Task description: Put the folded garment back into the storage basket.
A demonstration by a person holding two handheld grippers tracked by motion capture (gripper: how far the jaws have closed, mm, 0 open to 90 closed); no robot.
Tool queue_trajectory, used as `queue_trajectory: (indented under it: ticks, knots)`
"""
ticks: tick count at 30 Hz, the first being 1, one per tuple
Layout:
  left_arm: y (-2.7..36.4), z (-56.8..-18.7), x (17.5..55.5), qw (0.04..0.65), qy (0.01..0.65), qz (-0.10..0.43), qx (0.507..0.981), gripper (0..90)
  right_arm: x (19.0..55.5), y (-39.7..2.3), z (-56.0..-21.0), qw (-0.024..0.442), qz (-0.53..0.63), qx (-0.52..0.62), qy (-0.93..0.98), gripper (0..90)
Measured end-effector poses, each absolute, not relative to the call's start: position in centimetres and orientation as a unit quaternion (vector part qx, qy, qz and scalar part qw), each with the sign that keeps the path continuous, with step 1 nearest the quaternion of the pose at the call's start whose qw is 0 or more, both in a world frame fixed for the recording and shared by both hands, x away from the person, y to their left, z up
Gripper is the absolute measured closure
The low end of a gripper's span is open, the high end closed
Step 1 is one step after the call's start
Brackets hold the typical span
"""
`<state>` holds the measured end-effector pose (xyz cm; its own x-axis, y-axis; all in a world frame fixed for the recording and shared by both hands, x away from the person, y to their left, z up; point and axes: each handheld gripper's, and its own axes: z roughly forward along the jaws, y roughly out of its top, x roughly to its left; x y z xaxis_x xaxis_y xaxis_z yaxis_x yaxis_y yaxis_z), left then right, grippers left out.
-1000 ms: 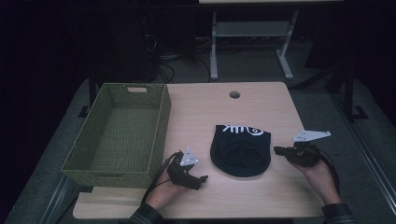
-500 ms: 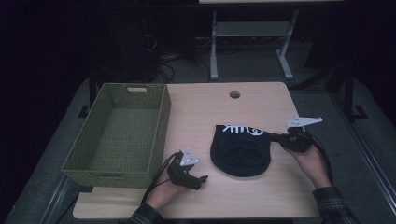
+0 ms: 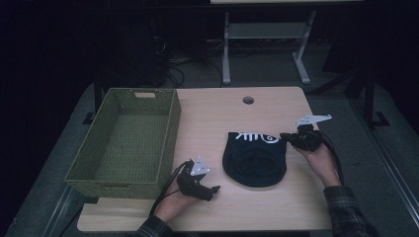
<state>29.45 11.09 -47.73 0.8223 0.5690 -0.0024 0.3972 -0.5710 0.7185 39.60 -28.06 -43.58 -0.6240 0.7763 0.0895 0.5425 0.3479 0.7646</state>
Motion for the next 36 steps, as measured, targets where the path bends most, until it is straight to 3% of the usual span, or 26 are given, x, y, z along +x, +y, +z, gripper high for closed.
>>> queue_trajectory:
  ticks: [17,36]
  knots:
    - [11.1,-47.7,29.4,0.371,0.276,0.116,0.879,12.0,42.5,-28.0,-46.0,0.141,0.375,0.433,0.808,90.0]
    - [11.2,-47.7,29.3,0.37,0.279,0.117,0.878,12.0,41.8,-29.3,-46.7,0.116,0.352,0.427,0.825,90.0]
